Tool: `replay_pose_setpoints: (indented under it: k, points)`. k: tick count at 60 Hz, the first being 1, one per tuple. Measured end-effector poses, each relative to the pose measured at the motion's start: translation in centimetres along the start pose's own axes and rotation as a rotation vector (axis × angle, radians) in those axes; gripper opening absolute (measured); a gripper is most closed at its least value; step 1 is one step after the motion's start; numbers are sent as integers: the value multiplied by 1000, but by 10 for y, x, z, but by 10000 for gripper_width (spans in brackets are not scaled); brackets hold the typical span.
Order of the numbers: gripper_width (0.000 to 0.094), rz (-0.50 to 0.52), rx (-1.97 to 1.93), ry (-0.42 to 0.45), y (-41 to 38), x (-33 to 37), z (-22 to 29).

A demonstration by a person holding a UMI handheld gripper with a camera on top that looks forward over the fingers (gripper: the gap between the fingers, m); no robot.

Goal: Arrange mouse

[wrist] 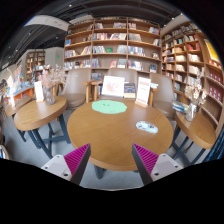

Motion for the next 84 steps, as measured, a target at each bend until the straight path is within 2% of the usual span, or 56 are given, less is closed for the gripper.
replay_pose_setpoints:
  k: [10,31,40,67,84]
  points:
    - [857,-26,-17,4,38,-14,1]
    - [861,-204,-56,13,165,-52,11]
    - [860,-198,-64,8,185,-75,10]
    - [852,-146,-100,-82,209,-169,15]
    - [853,-131,-99,-114,208,-213,36]
Point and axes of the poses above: the point between the fingertips, and its own axes, seen from behind it with the camera up: y to the right, z up, x backward, against the way the camera looks, the point moved 9 cm from there along x, backward, against the way the camera looks, and after that the axes turned 5 degrees about -x, right-handed, at the moved point
